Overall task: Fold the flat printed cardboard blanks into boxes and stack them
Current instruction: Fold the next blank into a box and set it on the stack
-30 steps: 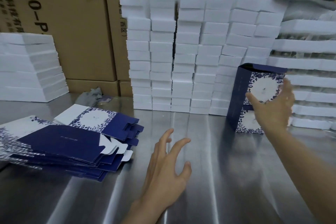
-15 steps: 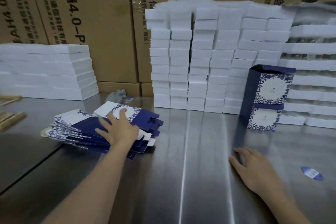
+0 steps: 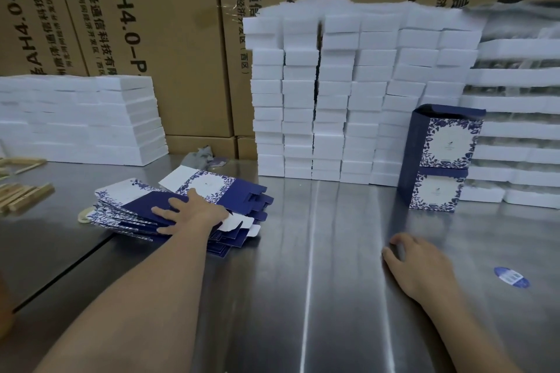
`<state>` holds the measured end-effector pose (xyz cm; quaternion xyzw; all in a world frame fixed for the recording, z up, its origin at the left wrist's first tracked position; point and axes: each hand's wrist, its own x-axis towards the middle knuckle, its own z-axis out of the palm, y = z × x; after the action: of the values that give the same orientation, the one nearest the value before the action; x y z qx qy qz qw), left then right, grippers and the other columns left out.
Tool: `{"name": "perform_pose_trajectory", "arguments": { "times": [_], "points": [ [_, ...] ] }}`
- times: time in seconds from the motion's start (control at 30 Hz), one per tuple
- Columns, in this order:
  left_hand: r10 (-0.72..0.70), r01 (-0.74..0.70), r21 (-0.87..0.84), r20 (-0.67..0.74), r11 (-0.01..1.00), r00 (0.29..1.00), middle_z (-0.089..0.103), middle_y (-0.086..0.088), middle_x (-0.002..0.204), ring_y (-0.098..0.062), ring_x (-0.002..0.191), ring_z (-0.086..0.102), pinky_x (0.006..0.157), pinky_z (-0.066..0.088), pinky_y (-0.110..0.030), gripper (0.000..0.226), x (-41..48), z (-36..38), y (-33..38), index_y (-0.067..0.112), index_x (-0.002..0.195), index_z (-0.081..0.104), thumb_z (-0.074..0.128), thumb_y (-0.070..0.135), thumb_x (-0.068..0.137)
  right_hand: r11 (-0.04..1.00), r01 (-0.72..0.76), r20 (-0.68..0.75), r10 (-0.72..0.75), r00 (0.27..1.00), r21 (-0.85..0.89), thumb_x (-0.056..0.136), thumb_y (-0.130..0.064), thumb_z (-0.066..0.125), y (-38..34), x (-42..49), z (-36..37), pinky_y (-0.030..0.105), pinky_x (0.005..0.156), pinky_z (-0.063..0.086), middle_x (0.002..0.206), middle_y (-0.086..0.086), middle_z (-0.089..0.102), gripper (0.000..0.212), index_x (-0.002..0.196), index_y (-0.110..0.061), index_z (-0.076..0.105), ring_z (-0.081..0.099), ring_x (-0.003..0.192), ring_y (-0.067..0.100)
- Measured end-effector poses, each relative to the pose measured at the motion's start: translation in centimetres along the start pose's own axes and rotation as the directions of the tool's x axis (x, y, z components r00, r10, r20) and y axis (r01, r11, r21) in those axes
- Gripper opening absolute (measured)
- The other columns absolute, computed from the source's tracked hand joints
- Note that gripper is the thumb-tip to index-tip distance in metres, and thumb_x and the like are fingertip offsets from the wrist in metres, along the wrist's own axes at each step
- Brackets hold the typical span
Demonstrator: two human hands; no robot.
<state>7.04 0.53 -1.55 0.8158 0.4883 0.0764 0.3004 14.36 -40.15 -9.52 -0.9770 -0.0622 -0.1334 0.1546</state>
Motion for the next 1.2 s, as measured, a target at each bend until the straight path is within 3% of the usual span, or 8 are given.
{"name": "perform_pose_trajectory", "arguments": {
  "times": [0.33,0.47,0.67,0.8,0.9,1.07,1.13,1.2],
  "points": [
    [0.072,-0.148,-0.239,-0.3,0.96,0.951,-0.009,-0.015,0.176,-0.036,0.161,-0.018,0.131,0.001,-0.049,0.082,0.0,-1.1,-2.1,0.028,0.156,0.041,0.072,0.001,0.085,1.0,-0.004,0.012,0.004,1.0,0.014,0.101,-0.054,0.053,0.0,-0.1,0.0,0.04,0.103,0.044,0.131,0.003,0.066,0.028,0.118,-0.035,0.061,0.059,0.125,0.029],
    [0.128,-0.275,-0.336,-0.4,0.901,0.908,-0.005,-0.012,0.176,-0.032,0.162,-0.014,0.121,0.031,-0.046,0.069,-1.6,-2.9,-1.2,0.022,0.152,0.051,0.065,-0.007,0.09,1.0,0.006,0.015,-0.006,1.0,0.019,0.102,-0.053,0.053,0.2,-0.2,-0.1,0.041,0.103,0.046,0.13,0.004,0.067,0.03,0.12,-0.032,0.062,0.06,0.124,0.029],
    [0.282,-0.628,-0.553,-0.584,0.548,0.761,-0.004,0.002,0.177,-0.025,0.163,0.01,0.102,0.053,-0.022,0.083,-6.8,-7.5,4.4,0.036,0.142,0.06,0.051,-0.026,0.087,0.999,0.018,0.006,-0.019,1.0,0.03,0.102,-0.05,0.053,0.2,-0.3,-0.2,0.04,0.102,0.046,0.129,0.005,0.067,0.029,0.119,-0.029,0.064,0.06,0.123,0.029],
    [0.25,-0.741,-0.645,-0.698,0.187,0.671,0.038,0.001,0.164,-0.015,0.152,0.039,0.106,0.048,-0.014,0.09,-10.7,-8.6,6.1,0.037,0.139,0.06,0.04,-0.029,0.082,1.0,0.004,-0.006,-0.004,1.0,0.017,0.102,-0.051,0.052,0.2,-0.2,-0.1,0.04,0.1,0.046,0.13,0.004,0.066,0.03,0.12,-0.03,0.064,0.06,0.124,0.029],
    [0.227,-0.553,-0.812,-0.584,-0.188,0.78,0.057,0.012,0.141,-0.008,0.145,0.049,0.11,0.054,-0.036,0.082,-13.2,-7.6,5.4,0.037,0.131,0.065,0.044,-0.028,0.086,1.0,0.002,-0.003,-0.002,1.0,-0.007,0.102,-0.051,0.051,0.1,-0.2,-0.1,0.039,0.097,0.046,0.128,0.004,0.066,0.03,0.119,-0.03,0.063,0.06,0.123,0.028],
    [0.41,-0.167,-0.889,-0.355,-0.426,0.84,0.065,-0.001,0.143,-0.011,0.132,0.063,0.101,0.059,-0.038,0.068,-14.7,-3.7,4.1,0.029,0.13,0.07,0.049,-0.022,0.091,0.955,0.038,-0.081,-0.015,0.997,0.293,0.104,-0.049,0.057,0.4,0.1,0.3,0.04,0.098,0.05,0.124,0.002,0.072,0.035,0.126,-0.025,0.068,0.066,0.117,0.025],
    [0.498,-0.007,-0.909,-0.236,-0.417,0.835,0.068,-0.002,0.142,-0.014,0.13,0.065,0.106,0.056,-0.044,0.064,-14.5,-1.2,4.1,0.028,0.13,0.069,0.048,-0.02,0.093,0.775,0.061,-0.115,0.015,0.993,0.629,0.107,-0.05,0.053,-0.5,0.0,-0.2,0.04,0.097,0.051,0.12,0.005,0.075,0.038,0.122,-0.019,0.071,0.069,0.11,0.023],
    [0.553,0.118,-0.931,-0.1,-0.345,0.827,0.069,-0.003,0.141,-0.018,0.13,0.066,0.102,0.058,-0.044,0.062,-14.2,1.5,3.9,0.028,0.129,0.068,0.047,-0.019,0.094,0.397,-0.065,0.034,0.084,0.996,0.915,0.109,-0.053,0.045,-2.0,0.2,-1.3,0.04,0.085,0.057,0.105,0.005,0.08,0.042,0.117,-0.022,0.072,0.075,0.094,0.021]
  ]
}}
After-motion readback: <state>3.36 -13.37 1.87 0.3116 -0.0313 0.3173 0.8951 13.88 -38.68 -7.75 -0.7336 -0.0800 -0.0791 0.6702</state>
